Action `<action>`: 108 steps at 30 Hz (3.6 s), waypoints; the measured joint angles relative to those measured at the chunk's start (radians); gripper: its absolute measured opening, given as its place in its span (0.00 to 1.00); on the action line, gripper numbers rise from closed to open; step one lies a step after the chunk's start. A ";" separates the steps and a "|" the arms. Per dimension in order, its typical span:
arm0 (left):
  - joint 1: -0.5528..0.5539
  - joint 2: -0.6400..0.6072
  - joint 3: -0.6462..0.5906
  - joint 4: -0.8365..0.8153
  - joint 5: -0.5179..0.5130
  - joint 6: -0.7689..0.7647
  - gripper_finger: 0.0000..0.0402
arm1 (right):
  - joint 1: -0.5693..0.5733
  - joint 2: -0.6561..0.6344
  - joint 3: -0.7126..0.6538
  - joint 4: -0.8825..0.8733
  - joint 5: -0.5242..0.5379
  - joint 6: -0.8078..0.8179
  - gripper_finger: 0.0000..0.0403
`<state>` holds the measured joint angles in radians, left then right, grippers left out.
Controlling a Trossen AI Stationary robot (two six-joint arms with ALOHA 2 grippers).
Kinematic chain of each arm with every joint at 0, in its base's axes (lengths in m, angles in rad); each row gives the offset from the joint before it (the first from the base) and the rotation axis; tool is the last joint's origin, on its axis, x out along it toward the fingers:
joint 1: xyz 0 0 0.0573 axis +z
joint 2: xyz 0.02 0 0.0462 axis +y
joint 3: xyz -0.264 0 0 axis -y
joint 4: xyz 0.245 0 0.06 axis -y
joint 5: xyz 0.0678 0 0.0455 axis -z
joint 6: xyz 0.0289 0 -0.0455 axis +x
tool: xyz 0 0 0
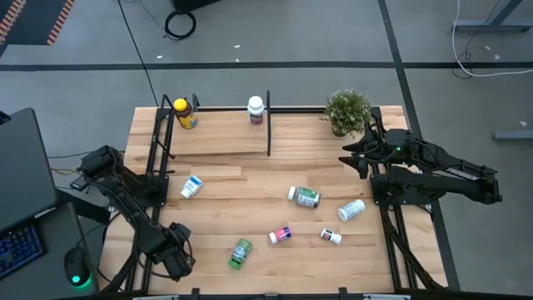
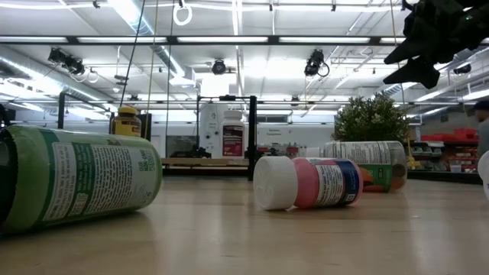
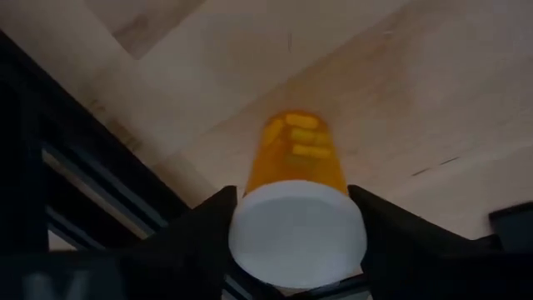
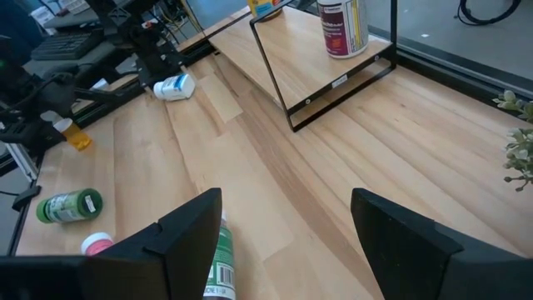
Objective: Pick and place medicine bottles onto shelf by color
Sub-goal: Put the orange medicine bottle on the shelf
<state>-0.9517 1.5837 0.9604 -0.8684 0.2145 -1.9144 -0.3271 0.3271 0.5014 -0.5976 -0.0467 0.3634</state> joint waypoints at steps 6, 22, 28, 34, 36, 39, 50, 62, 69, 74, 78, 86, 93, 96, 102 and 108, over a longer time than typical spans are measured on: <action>0.027 0.000 0.000 0.001 0.004 0.042 0.51 | 0.000 0.000 0.000 0.000 0.000 0.000 0.68; 0.108 -0.001 0.000 -0.016 0.018 0.158 0.51 | 0.000 0.000 0.000 0.000 0.000 0.000 0.68; 0.108 -0.001 0.000 -0.015 0.014 0.153 0.64 | 0.000 0.000 0.000 0.000 0.000 -0.005 0.68; 0.107 -0.001 0.000 -0.015 0.014 0.151 0.69 | 0.000 0.000 0.000 0.000 0.000 -0.008 0.68; 0.106 -0.001 0.000 -0.015 0.014 0.150 0.70 | 0.000 0.000 0.000 0.000 0.000 -0.008 0.68; 0.105 -0.001 0.000 -0.015 0.014 0.147 0.70 | 0.000 0.000 0.000 0.000 0.000 -0.008 0.68; 0.108 -0.008 0.001 -0.014 0.018 0.151 0.70 | 0.000 0.000 0.000 0.000 0.000 -0.008 0.68; 0.189 -0.008 0.001 -0.065 0.006 0.327 0.70 | 0.000 0.000 0.000 0.000 0.000 0.001 0.68; 0.235 -0.014 0.001 -0.066 0.005 0.359 0.70 | 0.000 0.000 0.000 0.000 0.000 0.003 0.68; 0.272 -0.047 0.002 -0.076 -0.012 0.370 0.70 | 0.000 0.000 0.000 0.000 0.000 0.003 0.68; 0.300 -0.101 0.002 -0.098 -0.010 0.355 0.70 | 0.000 0.000 0.000 0.000 0.000 0.003 0.68; 0.325 -0.240 0.011 -0.137 0.007 0.241 0.63 | 0.000 0.000 0.000 0.000 0.000 0.002 0.68; 0.241 -0.240 0.103 -0.183 -0.011 0.192 0.43 | 0.000 0.000 0.000 -0.002 0.000 0.003 0.68; 0.200 -0.241 0.106 -0.194 -0.021 0.132 0.32 | 0.000 0.000 0.000 -0.002 0.000 0.001 0.68; 0.103 -0.234 0.096 -0.198 -0.061 -0.001 0.05 | 0.000 0.000 0.000 -0.002 0.001 0.000 0.68; 0.048 -0.192 0.079 -0.155 -0.063 -0.070 0.03 | 0.000 0.000 0.000 -0.003 0.002 0.000 0.68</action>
<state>-0.9037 1.3916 1.0395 -1.0236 0.1518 -1.9846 -0.3274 0.3271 0.5013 -0.6003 -0.0449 0.3634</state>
